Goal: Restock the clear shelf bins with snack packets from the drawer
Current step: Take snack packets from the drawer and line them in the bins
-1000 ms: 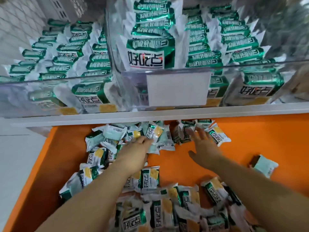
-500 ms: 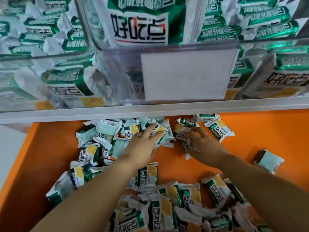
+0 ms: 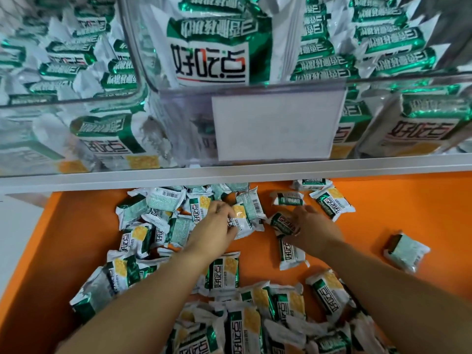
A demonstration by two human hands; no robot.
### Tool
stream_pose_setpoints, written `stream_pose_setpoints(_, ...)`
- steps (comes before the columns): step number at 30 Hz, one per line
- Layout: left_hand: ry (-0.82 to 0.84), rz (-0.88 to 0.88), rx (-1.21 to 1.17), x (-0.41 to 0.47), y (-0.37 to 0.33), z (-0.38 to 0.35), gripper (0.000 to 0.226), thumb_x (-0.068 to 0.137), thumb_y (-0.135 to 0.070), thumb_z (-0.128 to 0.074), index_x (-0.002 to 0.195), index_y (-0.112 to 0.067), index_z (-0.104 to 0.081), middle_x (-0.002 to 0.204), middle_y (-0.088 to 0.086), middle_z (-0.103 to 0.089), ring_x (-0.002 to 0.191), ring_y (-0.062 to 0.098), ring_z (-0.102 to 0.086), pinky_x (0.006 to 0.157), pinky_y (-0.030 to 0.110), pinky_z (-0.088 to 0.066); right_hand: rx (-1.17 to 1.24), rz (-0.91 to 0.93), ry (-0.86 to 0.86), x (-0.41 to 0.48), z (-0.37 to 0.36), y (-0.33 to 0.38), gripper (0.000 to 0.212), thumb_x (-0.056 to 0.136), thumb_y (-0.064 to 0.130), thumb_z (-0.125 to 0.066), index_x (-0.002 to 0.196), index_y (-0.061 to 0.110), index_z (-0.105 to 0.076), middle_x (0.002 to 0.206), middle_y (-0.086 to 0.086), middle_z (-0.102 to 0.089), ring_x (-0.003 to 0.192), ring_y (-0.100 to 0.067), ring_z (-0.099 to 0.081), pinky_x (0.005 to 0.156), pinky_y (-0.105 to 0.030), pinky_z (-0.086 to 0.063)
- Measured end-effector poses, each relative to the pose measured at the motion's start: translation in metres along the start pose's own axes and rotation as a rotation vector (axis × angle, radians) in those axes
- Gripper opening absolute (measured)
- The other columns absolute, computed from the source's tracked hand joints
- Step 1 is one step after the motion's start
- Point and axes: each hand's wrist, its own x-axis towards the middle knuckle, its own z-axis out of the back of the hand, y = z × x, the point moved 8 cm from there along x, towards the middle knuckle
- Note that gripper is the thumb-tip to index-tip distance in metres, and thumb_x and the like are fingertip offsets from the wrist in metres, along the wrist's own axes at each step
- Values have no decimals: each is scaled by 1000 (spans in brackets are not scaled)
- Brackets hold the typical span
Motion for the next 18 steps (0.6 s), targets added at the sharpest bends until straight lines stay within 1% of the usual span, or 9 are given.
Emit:
stream_pose_setpoints(3, -47, 94, 5, 3, 1, 1, 39, 91, -28, -61, 124, -17, -42, 136, 5, -37, 81, 22, -63, 70, 38, -54, 19, -33, 2, 0, -1, -2, 85, 75, 50, -72, 141, 23, -26, 131, -3, -46, 113, -25, -55, 84, -36, -53)
stream_pose_setpoints(5, -58, 147, -37, 4, 3, 0, 59, 90, -27, -63, 138, -19, -31, 142, 6, -36, 91, 25, -64, 74, 38, -55, 48, -36, 31, 2, -1, -4, 89, 74, 49, -72, 144, 26, -22, 131, -6, -47, 112, -27, -56, 83, -37, -53)
stream_pose_setpoints(6, -60, 168, -76, 5, 5, -1, 67, 89, -26, -65, 143, -20, -25, 145, 6, -35, 98, 26, -63, 78, 37, -54, 70, -33, 52, 3, -1, -4, 87, 75, 49, -71, 145, 28, -24, 130, -6, -48, 111, -28, -56, 83, -36, -53)
stream_pose_setpoints(8, -69, 189, -140, 6, 6, 1, 75, 87, -23, -67, 146, -20, -21, 146, 7, -37, 108, 26, -60, 85, 36, -50, 160, -36, 87, 3, -1, -5, 75, 76, 46, -70, 141, 29, -37, 129, -3, -54, 110, -24, -57, 81, -30, -51)
stream_pose_setpoints(10, -69, 187, -160, 7, 8, 3, 74, 86, -20, -68, 146, -19, -24, 141, 7, -42, 109, 24, -58, 88, 36, -50, 267, -48, 124, 3, 2, -5, 64, 78, 41, -71, 135, 23, -48, 124, 0, -59, 106, -19, -59, 74, -23, -46)
stream_pose_setpoints(12, -60, 189, -147, 7, 12, 4, 72, 85, -18, -69, 144, -20, -28, 133, 7, -49, 105, 23, -59, 86, 39, -52, 318, -63, 181, 2, 8, -5, 52, 78, 38, -73, 123, 19, -56, 105, 2, -61, 90, -15, -59, 63, -19, -45)
stream_pose_setpoints(14, -47, 189, -106, 6, 13, 4, 65, 84, -22, -71, 138, -20, -36, 126, 5, -54, 100, 21, -60, 81, 38, -52, 305, -69, 308, -2, 11, -3, 40, 79, 39, -74, 106, 15, -57, 88, 5, -58, 72, -10, -59, 53, -16, -46)
stream_pose_setpoints(16, -34, 184, 3, 5, 11, 5, 51, 84, -31, -70, 129, -21, -46, 122, 2, -56, 99, 20, -60, 78, 33, -51, 240, -96, 448, -9, 2, -4, 40, 80, 41, -74, 96, 9, -58, 79, 1, -57, 58, -9, -59, 46, -17, -45)
stream_pose_setpoints(18, -24, 164, 131, 4, 5, 8, 43, 86, -40, -66, 124, -25, -53, 121, 0, -55, 102, 19, -60, 79, 30, -47, 189, -118, 511, -14, -11, -8, 46, 81, 40, -73, 103, 3, -56, 81, -5, -60, 53, -12, -58, 45, -19, -47)
